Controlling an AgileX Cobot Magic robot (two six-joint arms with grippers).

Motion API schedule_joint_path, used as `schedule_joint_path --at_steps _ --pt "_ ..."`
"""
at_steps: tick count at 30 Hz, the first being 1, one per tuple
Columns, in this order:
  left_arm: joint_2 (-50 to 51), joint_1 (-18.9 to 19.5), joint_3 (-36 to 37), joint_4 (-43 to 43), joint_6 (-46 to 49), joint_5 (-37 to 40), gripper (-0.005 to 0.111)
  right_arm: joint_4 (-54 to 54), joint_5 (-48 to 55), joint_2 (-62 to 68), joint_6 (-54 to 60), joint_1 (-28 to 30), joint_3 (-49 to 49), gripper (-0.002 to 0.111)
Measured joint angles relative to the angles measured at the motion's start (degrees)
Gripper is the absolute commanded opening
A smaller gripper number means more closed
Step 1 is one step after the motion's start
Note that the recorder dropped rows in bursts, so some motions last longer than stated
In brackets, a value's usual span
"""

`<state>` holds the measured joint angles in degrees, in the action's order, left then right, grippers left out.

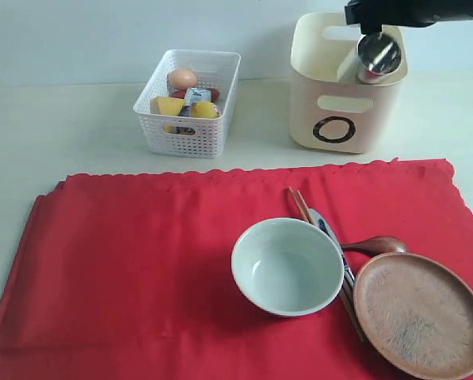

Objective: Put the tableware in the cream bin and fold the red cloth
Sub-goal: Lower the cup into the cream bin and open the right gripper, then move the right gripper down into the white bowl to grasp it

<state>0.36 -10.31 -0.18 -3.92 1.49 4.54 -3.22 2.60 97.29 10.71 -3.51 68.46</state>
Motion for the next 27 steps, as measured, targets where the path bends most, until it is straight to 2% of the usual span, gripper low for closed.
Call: schedule_joint_path --at_steps 10,17,21,24,27 --pt "0.00 0.00 0.00 0.00 0.00 0.00 0.000 0.00 4.48 -0.06 -0.70 0.00 0.00 0.090" --pt "0.00 0.00 0.00 0.00 0.00 0.00 0.000 0.11 11.55 -7.48 -0.70 0.00 0.00 0.090" --pt "0.00 0.00 0.00 0.00 0.00 0.00 0.000 0.11 21.63 -15.04 0.42 0.00 0.00 0.090" --pt "0.00 0.00 0.00 0.00 0.00 0.00 0.000 -0.54 32.94 -18.86 1.77 0.00 0.00 0.090" --pt "0.00 0.00 0.00 0.00 0.00 0.00 0.000 -9.70 40.91 -19.20 9.94 0.00 0.00 0.090"
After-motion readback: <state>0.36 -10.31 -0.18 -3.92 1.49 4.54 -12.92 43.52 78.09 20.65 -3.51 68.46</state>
